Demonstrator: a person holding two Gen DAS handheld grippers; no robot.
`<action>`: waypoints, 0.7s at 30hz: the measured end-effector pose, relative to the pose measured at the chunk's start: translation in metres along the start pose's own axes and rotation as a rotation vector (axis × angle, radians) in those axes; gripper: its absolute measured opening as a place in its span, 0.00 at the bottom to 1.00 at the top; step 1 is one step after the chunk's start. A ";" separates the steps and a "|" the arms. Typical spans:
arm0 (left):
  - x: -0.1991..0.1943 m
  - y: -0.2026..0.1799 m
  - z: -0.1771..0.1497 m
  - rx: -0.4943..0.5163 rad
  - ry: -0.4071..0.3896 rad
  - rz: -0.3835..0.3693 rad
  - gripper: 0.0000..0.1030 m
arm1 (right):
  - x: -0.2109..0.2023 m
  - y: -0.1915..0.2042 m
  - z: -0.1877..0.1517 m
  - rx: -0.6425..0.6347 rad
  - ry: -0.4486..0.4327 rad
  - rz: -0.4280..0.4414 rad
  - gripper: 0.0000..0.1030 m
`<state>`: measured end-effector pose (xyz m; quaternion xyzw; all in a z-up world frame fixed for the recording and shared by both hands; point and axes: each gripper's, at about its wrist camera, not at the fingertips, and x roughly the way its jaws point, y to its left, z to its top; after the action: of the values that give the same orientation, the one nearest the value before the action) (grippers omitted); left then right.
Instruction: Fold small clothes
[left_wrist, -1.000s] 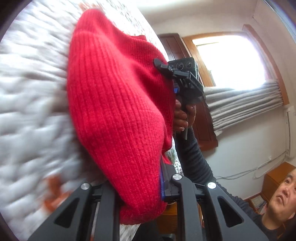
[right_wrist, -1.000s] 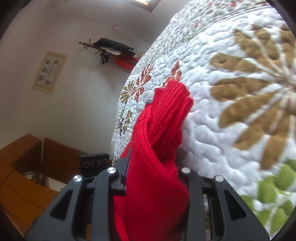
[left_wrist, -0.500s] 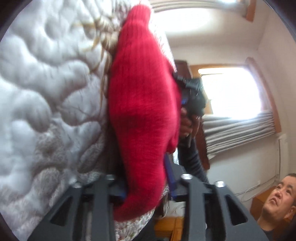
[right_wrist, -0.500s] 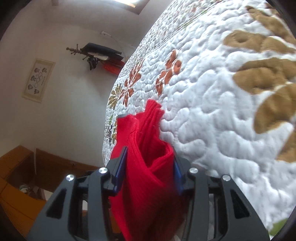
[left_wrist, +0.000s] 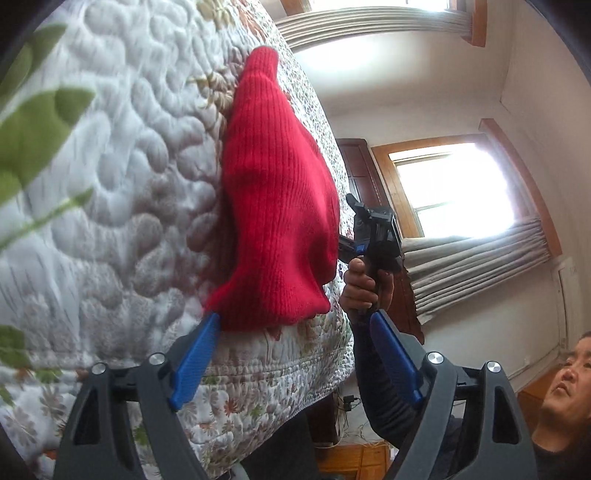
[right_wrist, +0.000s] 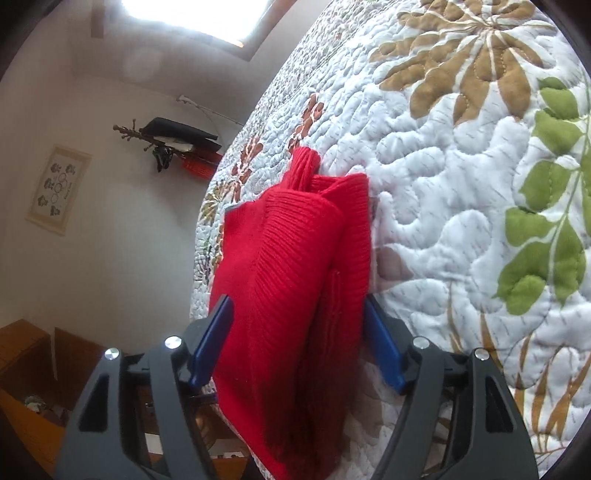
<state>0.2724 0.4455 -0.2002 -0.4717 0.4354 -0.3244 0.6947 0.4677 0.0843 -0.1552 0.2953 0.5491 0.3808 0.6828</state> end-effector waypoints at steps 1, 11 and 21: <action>-0.002 0.001 -0.001 -0.008 -0.008 -0.004 0.81 | 0.004 0.001 0.002 0.000 0.016 -0.021 0.32; -0.040 0.011 -0.021 -0.028 -0.056 -0.008 0.82 | -0.043 -0.001 -0.066 0.076 -0.118 -0.062 0.68; -0.055 0.024 -0.048 -0.115 -0.117 -0.073 0.84 | 0.012 0.020 -0.138 0.071 -0.009 -0.124 0.75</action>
<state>0.2073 0.4833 -0.2143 -0.5443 0.3947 -0.2958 0.6786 0.3309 0.1032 -0.1753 0.2863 0.5765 0.3169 0.6966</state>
